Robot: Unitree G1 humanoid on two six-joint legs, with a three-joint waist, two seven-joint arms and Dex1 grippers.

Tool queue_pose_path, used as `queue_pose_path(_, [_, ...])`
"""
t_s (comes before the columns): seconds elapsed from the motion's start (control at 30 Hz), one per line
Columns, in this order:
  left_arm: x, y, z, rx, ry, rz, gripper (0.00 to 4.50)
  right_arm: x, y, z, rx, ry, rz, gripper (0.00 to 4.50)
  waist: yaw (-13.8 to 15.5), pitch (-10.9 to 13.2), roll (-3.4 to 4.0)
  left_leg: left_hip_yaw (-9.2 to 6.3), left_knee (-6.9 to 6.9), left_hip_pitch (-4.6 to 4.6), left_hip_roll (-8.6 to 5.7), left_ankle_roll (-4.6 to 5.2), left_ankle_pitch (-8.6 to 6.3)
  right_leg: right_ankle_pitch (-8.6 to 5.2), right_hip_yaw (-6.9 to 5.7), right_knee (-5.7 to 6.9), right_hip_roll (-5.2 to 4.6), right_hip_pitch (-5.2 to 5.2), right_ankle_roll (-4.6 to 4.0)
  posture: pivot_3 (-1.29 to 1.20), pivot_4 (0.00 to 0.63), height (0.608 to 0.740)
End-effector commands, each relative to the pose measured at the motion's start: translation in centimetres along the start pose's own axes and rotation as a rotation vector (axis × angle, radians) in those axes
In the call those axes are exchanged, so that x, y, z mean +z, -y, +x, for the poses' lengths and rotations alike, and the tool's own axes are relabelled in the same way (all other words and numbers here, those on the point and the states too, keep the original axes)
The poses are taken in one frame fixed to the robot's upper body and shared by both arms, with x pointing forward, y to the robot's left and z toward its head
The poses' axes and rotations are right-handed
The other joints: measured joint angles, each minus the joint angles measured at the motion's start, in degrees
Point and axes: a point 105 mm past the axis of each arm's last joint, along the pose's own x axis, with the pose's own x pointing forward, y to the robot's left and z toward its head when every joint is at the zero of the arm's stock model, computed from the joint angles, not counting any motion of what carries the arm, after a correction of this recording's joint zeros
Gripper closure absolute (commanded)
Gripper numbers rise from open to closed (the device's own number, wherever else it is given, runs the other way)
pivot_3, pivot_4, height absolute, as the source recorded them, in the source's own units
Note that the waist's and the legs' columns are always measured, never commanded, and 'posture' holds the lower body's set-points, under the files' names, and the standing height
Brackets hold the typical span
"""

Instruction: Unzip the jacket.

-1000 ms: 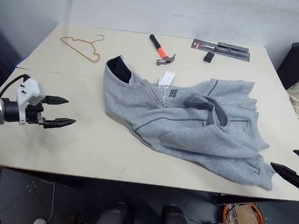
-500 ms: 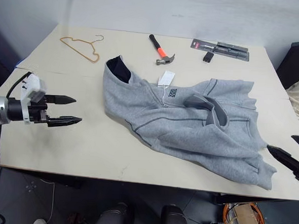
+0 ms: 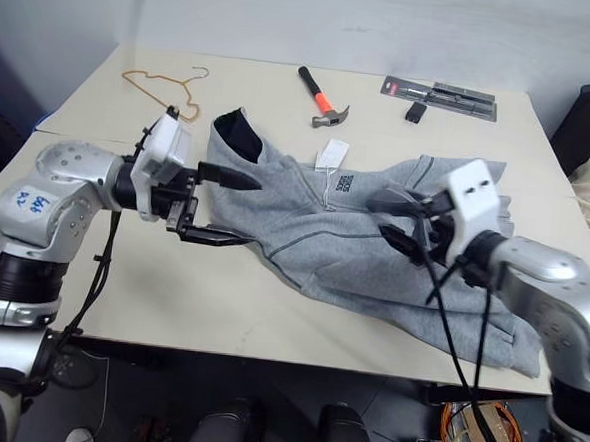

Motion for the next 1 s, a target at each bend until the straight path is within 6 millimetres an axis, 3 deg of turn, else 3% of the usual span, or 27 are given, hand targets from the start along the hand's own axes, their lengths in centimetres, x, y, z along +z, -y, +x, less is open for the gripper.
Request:
queue_pose_path(0.03, [1.5,0.1,1.1,-0.036,0.036,0.072,0.02,0.8,1.8,1.0,-0.122,0.023,-0.005,0.0,-0.03,0.0,0.0,0.03,0.04,-0.03,-0.01,0.02,0.0,0.02,0.01,0.0,0.0,-0.01,0.04,0.0,0.15,0.74])
queue_pose_path(0.2, [1.6,0.4,1.7,-0.047,0.05,0.087,0.02,-0.8,2.6,1.8,-0.162,-0.03,0.027,0.0,-0.08,0.0,0.0,0.02,0.02,-0.02,0.04,0.03,0.0,0.03,0.02,0.01,0.03,-0.01,0.05,0.0,0.15,0.74])
queue_pose_path(0.27, [1.5,0.5,1.8,-0.048,0.051,0.088,0.0,-1.2,2.7,2.0,-0.155,-0.041,0.047,0.39,-0.1,0.0,0.0,0.02,0.02,-0.01,0.04,0.03,0.0,0.03,0.02,0.01,0.02,-0.01,0.05,0.0,0.15,0.74])
queue_pose_path(0.67, [1.4,0.6,2.2,-0.041,0.054,0.107,0.0,-1.0,3.3,1.6,-0.156,-0.011,0.098,4.28,-0.13,0.0,0.0,0.02,0.01,0.0,0.05,0.03,0.0,0.03,0.03,0.02,0.03,0.0,0.05,0.0,0.15,0.74])
queue_pose_path(0.83, [1.8,0.6,2.9,-0.056,0.082,0.119,0.0,0.1,5.9,-0.9,-0.259,0.016,0.061,4.33,0.14,0.02,0.03,0.03,0.01,0.0,0.05,0.03,0.0,0.03,0.04,0.01,0.03,0.0,0.05,0.0,0.15,0.74])
queue_pose_path(1.0, [3.1,1.1,4.8,-0.108,0.159,0.118,0.0,0.2,11.3,-6.3,-0.491,-0.012,-0.006,4.33,0.56,0.03,0.05,-0.01,0.02,-0.05,-0.02,0.1,-0.04,0.03,-0.01,-0.04,-0.04,0.02,0.06,0.0,0.15,0.74])
